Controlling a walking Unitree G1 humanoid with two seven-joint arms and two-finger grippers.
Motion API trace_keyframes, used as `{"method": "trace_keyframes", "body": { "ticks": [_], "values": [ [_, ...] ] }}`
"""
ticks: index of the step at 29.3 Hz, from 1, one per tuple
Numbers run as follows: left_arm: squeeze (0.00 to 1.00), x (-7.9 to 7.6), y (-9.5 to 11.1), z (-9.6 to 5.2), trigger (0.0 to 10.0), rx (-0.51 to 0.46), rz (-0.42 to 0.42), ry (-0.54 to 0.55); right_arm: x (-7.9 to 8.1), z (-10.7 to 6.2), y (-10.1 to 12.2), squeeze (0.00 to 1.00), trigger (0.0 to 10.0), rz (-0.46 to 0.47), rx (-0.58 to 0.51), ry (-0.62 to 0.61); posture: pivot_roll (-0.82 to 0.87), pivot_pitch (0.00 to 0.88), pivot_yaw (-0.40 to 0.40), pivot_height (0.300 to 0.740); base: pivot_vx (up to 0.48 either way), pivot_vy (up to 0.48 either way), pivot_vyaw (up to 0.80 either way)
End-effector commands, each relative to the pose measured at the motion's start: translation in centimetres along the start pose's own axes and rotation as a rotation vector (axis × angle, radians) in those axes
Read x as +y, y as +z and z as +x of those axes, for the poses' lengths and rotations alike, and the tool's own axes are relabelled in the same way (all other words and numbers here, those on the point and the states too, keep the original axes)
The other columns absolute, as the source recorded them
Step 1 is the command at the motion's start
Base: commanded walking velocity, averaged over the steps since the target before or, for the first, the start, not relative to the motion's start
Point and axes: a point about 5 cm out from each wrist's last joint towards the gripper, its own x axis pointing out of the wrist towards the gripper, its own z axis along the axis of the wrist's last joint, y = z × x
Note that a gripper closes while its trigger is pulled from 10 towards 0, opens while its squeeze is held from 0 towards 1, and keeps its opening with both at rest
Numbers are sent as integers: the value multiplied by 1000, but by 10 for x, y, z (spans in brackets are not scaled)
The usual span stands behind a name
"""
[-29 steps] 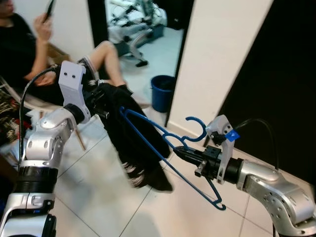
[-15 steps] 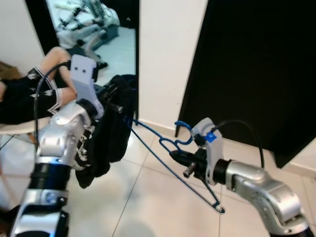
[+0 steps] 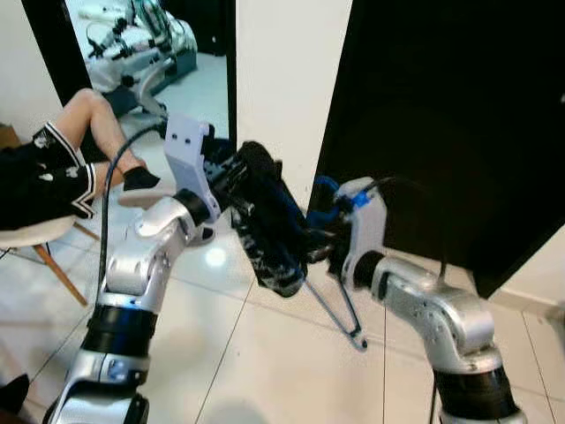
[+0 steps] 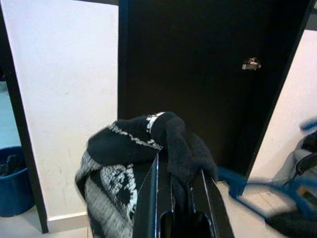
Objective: Hang hanger
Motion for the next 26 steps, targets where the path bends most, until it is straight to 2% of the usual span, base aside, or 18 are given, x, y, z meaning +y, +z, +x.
{"method": "trace_keyframes", "body": {
  "ticks": [1,4,6,8,10,13,14,17,18,21,23,26],
  "values": [
    [0,-10,-5,0,10000,7,8,-22,-2,0,4,0,10000,33,-32,-5,76,65,-27,740,0,0,0],
    [0,-19,-8,2,10000,11,1,-38,4,0,7,0,10000,57,-47,29,76,66,-28,740,0,0,0],
    [0,-28,-10,4,10000,10,1,-55,15,1,8,0,10000,108,-60,105,76,66,-28,740,0,0,0],
    [0,-41,-9,10,10000,-8,2,-76,32,0,7,0,10000,95,-58,203,79,65,-32,740,0,0,0],
    [0,-41,-9,10,10000,-8,2,-76,32,0,7,0,10000,95,-58,203,79,65,-32,740,0,0,0],
    [0,-53,-4,17,10000,-44,-28,-101,32,5,7,0,10000,123,-82,176,84,60,-35,740,0,0,0],
    [0,-64,3,21,10000,-77,-51,-136,31,8,10,0,10000,149,-135,154,86,59,-36,740,0,0,0],
    [0,-66,5,21,10000,-83,-56,-143,31,9,11,0,10000,154,-148,150,86,59,-36,740,0,0,0],
    [0,-71,6,22,10000,-93,-49,-158,34,9,13,0,10000,190,-178,187,89,58,-37,740,0,0,0],
    [0,-67,7,23,10000,-91,-2,-129,39,6,18,0,10000,259,-246,270,88,52,-38,740,0,0,0],
    [0,-64,7,23,10000,-88,11,-113,38,5,19,0,10000,282,-259,277,88,52,-38,740,0,0,0],
    [0,-33,9,16,10000,-54,152,-36,30,-8,31,0,10000,375,-364,356,87,46,-41,740,0,0,0]
  ]
}}
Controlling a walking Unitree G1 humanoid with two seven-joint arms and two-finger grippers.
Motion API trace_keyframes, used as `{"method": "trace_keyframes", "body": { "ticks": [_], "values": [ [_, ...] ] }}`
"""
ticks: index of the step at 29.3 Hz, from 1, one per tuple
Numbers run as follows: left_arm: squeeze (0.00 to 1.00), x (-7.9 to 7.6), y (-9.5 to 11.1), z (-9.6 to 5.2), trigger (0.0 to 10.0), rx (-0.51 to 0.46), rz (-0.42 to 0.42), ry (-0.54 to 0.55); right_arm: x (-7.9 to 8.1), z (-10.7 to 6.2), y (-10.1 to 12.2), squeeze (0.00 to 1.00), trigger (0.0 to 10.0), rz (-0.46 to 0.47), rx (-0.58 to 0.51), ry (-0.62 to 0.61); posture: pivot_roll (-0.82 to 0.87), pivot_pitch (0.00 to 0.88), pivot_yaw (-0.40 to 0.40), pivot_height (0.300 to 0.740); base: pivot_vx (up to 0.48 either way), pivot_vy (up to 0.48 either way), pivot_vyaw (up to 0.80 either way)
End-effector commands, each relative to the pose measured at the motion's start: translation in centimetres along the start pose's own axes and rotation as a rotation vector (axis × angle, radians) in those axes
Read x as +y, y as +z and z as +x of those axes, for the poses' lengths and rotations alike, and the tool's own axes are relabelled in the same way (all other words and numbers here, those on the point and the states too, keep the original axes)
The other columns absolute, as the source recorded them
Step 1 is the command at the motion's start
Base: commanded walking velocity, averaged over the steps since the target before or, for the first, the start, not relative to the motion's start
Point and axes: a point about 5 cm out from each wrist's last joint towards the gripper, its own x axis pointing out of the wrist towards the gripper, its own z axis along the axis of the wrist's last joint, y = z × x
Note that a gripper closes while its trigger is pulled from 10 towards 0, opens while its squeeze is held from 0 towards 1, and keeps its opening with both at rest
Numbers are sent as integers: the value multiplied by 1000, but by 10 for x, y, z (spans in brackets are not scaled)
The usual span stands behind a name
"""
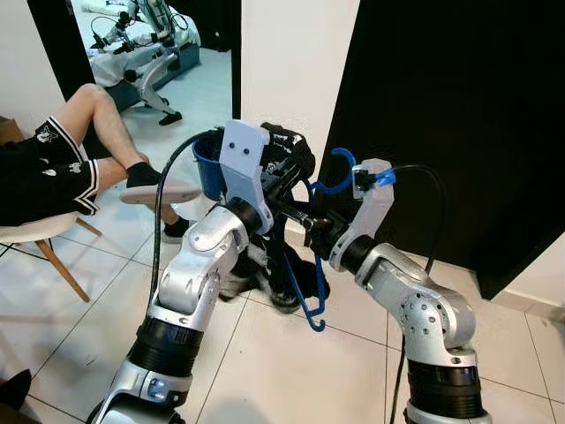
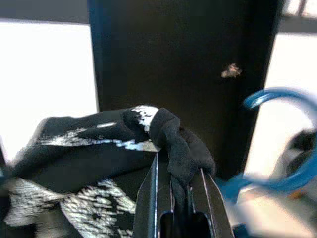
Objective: Hang hanger
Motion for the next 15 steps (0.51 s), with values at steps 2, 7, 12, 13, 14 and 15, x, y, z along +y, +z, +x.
{"method": "trace_keyframes", "body": {
  "ticks": [2,7,12,13,14,15],
  "values": [
    [0,11,1,-2,10000,14,57,30,5,-6,18,0,10000,14,-109,76,87,46,-41,740,0,0,0],
    [0,28,-2,-13,10000,65,169,54,0,-10,39,0,10000,104,-242,109,95,37,-46,740,0,0,0],
    [0,14,-3,-12,10000,59,177,-11,6,-2,8,0,10000,-118,-25,105,99,33,-51,740,0,0,0],
    [0,7,-2,-11,10000,48,171,-38,9,-2,0,0,10000,-135,19,121,101,37,-57,740,0,0,0],
    [0,7,-2,-11,10000,48,171,-38,9,-2,0,0,10000,-135,19,121,101,37,-57,740,0,0,0],
    [0,7,-2,-11,10000,48,171,-38,9,-2,0,0,10000,-135,19,121,101,37,-57,740,0,0,0]
  ]
}}
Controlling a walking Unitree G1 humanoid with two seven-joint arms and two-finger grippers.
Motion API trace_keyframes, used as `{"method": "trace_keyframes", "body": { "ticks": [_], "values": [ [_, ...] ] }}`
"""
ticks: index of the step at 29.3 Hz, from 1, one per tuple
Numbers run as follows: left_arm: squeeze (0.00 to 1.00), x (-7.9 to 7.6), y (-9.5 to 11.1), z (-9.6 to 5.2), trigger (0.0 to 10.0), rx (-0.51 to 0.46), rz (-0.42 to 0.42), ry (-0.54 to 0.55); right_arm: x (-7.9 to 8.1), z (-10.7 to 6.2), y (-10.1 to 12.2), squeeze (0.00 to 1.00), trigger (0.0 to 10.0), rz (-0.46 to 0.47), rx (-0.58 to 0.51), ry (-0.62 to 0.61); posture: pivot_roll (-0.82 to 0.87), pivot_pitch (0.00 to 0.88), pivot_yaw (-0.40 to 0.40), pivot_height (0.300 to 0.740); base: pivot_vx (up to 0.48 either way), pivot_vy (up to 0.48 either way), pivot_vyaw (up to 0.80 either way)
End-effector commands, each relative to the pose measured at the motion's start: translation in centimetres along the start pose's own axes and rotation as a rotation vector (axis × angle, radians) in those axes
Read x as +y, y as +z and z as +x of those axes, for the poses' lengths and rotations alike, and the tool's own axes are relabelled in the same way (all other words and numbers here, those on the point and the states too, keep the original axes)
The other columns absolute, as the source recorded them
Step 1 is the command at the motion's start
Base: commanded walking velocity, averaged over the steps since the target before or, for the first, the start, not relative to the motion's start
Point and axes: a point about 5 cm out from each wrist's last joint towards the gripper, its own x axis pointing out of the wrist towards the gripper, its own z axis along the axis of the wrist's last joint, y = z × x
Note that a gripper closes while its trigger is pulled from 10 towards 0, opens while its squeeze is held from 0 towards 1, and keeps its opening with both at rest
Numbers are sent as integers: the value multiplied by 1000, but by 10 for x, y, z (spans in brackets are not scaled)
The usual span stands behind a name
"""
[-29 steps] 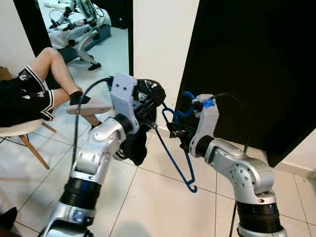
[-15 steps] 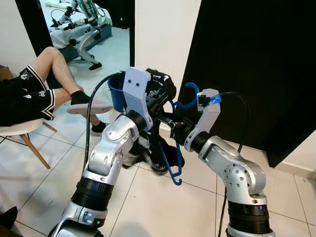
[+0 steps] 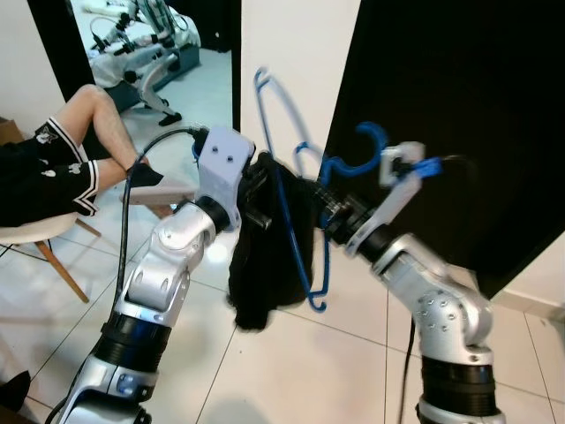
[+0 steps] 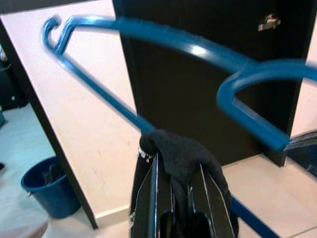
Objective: Hang hanger
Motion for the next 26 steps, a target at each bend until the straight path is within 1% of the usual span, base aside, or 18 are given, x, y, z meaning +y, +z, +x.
{"method": "trace_keyframes", "body": {
  "ticks": [1,2,3,4,6,7,9,11,13,14,15,16,17,19,20,21,23,26],
  "values": [
    [0,-14,16,4,10000,-80,16,-63,8,3,-12,0,10000,-7,71,39,97,37,-53,740,0,0,0],
    [0,-17,16,5,10000,-80,9,-64,6,3,-15,0,10000,-21,103,27,97,37,-53,740,0,0,0],
    [0,-17,16,5,10000,-80,9,-64,6,3,-15,0,10000,-21,103,27,97,37,-53,740,0,0,0],
    [0,-16,14,6,10000,-73,9,-53,0,0,-21,0,10000,-76,179,0,97,37,-53,740,0,0,0],
    [0,-16,14,6,10000,-73,9,-53,0,0,-21,0,10000,-76,179,0,97,37,-53,740,0,0,0],
    [0,-11,11,6,10000,-56,20,-26,-9,-8,-24,0,10000,-123,234,-24,97,40,-52,740,0,0,0],
    [0,-11,11,6,10000,-56,20,-26,-9,-8,-24,0,10000,-123,234,-24,97,40,-52,740,0,0,0],
    [0,10,5,1,10000,-11,45,47,-28,-35,-16,0,10000,-199,312,-51,94,44,-49,740,0,0,0],
    [0,10,5,1,10000,-11,45,47,-28,-35,-16,0,10000,-199,312,-51,94,44,-49,740,0,0,0],
    [0,23,2,-3,10000,8,51,94,-38,-50,-8,0,10000,-242,339,-60,91,47,-47,740,0,0,0],
    [0,23,2,-3,10000,8,51,94,-38,-50,-8,0,10000,-242,339,-60,91,47,-47,740,0,0,0],
    [0,42,1,-9,10000,34,43,175,-49,-67,1,0,10000,-278,358,-105,85,47,-44,740,0,0,0],
    [0,42,1,-9,10000,34,43,175,-49,-67,1,0,10000,-278,358,-105,85,47,-44,740,0,0,0],
    [0,74,-2,-19,10000,91,18,318,-63,-86,11,0,10000,-326,379,-180,83,48,-41,740,0,0,0],
    [0,74,-2,-19,10000,91,18,318,-63,-86,11,0,10000,-326,379,-180,83,48,-41,740,0,0,0],
    [0,85,-4,-22,10000,122,-5,371,-66,-91,14,0,10000,-334,385,-199,84,48,-39,740,0,0,0],
    [0,98,-8,-24,10000,182,-55,419,-66,-95,15,0,10000,-338,398,-196,84,48,-36,740,0,0,0],
    [0,104,-11,-23,10000,225,-82,410,-61,-98,12,0,10000,-340,435,-156,84,48,-34,740,0,0,0]
  ]
}}
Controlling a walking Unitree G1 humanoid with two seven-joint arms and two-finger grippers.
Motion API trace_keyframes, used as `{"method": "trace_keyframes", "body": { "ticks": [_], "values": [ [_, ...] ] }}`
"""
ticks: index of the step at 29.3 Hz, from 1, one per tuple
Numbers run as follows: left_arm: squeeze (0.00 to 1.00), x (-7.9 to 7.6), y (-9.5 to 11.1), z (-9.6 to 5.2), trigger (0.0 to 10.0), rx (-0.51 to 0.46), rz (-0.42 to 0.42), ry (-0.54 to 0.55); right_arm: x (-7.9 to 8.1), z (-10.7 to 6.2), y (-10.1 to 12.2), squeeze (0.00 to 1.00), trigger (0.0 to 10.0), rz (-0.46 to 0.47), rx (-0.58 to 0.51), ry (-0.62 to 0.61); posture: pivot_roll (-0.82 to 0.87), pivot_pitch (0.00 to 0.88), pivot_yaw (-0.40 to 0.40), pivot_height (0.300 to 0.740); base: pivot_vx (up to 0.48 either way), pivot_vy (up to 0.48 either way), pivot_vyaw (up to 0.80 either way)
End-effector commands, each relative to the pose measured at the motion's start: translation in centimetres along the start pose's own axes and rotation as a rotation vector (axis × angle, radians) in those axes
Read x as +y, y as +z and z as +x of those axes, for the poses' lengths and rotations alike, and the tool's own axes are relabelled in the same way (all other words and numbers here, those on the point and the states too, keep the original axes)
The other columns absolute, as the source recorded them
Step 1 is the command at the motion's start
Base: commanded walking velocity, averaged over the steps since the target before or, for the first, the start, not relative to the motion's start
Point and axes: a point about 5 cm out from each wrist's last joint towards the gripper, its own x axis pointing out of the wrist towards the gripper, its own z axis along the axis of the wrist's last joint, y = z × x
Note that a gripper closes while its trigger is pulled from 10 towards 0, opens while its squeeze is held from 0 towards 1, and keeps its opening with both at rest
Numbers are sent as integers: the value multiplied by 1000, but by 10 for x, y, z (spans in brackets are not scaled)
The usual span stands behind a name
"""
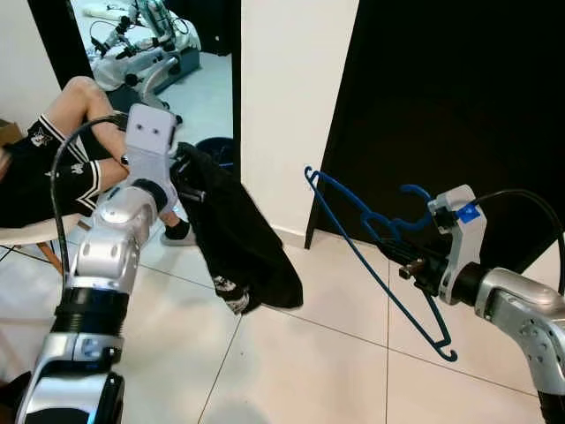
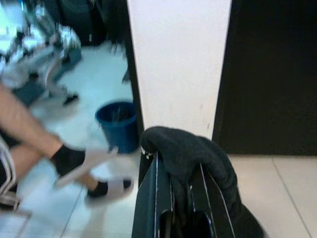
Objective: Hang hanger
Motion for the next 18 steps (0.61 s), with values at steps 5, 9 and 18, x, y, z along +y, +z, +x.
{"method": "trace_keyframes", "body": {
  "ticks": [5,9,18],
  "values": [
    [0,-6,9,9,10000,16,-50,-119,25,-5,0,0,10000,-30,12,185,83,49,-33,740,0,0,0],
    [0,-17,13,12,10000,2,-73,-165,37,3,5,0,10000,-28,-27,241,78,47,-31,740,0,0,0],
    [0,-28,10,13,10000,16,-105,-183,68,32,2,0,10000,12,-32,348,73,53,-35,740,0,0,0]
  ]
}}
